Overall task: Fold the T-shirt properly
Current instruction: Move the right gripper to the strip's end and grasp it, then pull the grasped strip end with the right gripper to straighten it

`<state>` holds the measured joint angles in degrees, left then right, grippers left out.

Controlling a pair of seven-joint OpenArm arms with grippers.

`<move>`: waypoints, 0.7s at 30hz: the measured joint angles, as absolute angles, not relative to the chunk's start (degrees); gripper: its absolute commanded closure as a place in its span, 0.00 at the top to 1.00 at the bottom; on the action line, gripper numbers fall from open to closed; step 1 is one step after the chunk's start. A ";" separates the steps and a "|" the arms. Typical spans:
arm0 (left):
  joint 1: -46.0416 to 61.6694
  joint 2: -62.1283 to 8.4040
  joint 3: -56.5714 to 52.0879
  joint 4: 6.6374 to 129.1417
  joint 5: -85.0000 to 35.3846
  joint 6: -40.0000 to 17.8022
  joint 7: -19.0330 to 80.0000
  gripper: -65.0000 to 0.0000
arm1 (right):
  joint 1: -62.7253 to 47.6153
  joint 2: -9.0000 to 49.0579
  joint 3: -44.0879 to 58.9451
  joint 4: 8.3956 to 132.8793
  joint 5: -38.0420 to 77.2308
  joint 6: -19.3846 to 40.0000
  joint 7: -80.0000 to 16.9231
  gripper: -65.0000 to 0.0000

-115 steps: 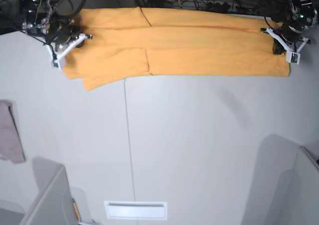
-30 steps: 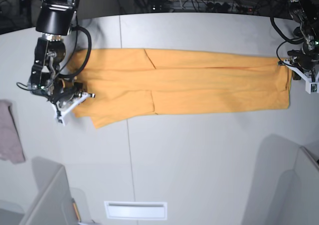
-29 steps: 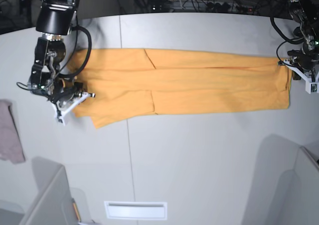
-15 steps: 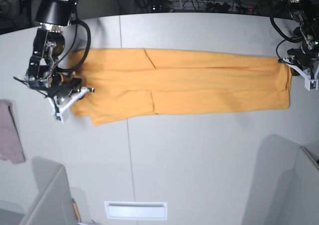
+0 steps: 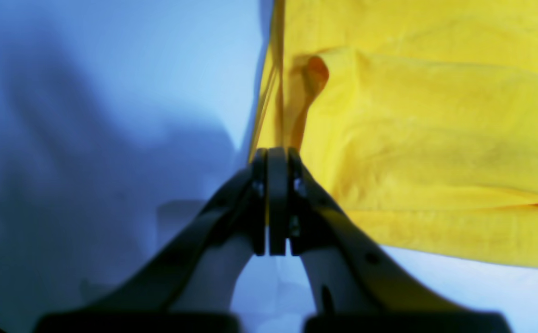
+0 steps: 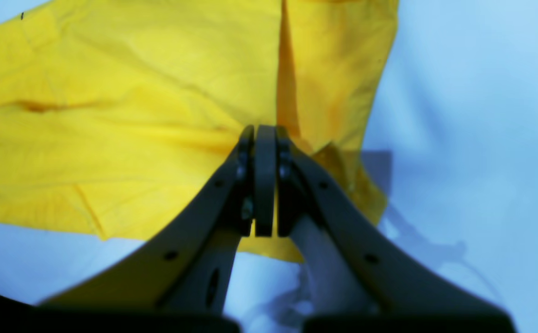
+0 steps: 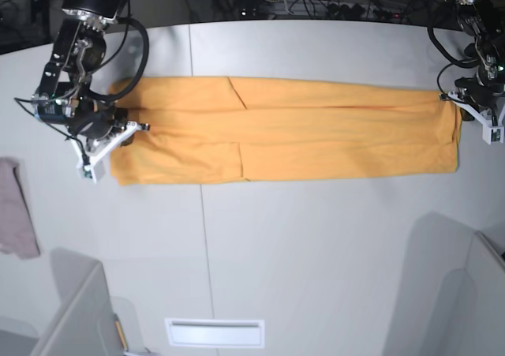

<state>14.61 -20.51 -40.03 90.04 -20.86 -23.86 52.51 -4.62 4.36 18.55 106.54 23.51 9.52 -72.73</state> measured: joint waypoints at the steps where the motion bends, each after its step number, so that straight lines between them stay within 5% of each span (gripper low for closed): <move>1: 14.63 -20.49 -40.03 90.04 -20.88 -23.86 52.51 0.00 | -5.21 4.32 18.55 106.56 23.55 9.52 -72.62 0.00; 21: 14.61 -20.49 -39.66 90.04 -20.88 -23.86 52.51 0.00 | -11.49 2.63 18.39 109.47 23.11 9.50 -71.83 0.00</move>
